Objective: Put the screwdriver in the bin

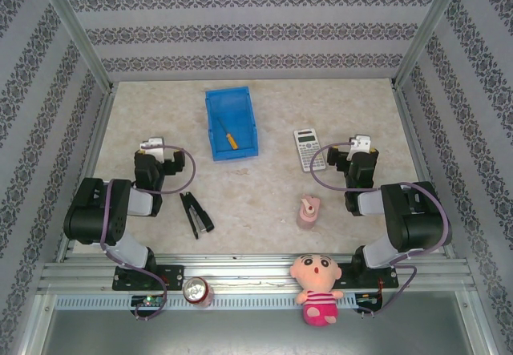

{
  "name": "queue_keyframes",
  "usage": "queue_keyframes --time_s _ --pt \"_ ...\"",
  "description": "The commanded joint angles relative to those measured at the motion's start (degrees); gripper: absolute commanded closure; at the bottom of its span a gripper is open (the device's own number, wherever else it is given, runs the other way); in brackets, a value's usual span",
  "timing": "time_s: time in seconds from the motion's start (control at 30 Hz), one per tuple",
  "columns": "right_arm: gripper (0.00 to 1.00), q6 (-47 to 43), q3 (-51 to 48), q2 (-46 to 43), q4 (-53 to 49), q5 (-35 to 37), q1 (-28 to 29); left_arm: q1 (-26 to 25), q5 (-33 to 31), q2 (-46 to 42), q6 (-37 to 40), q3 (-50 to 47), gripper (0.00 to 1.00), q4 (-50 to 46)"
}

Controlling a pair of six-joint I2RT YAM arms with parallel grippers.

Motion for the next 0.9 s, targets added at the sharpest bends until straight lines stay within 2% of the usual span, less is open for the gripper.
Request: queue_keyframes --time_s 0.0,0.33,0.87 --pt "0.02 -0.2 0.8 0.1 1.9 0.3 -0.3 0.5 2.3 -0.6 0.7 1.5 0.01 -3.7" --pt "0.02 -0.6 0.8 0.1 1.3 -0.3 -0.2 0.5 5.2 -0.6 1.9 2.3 0.01 -5.3" --pt "0.02 -1.0 0.8 0.1 1.2 -1.5 -0.2 0.5 5.3 -0.6 1.9 2.2 0.01 -5.1"
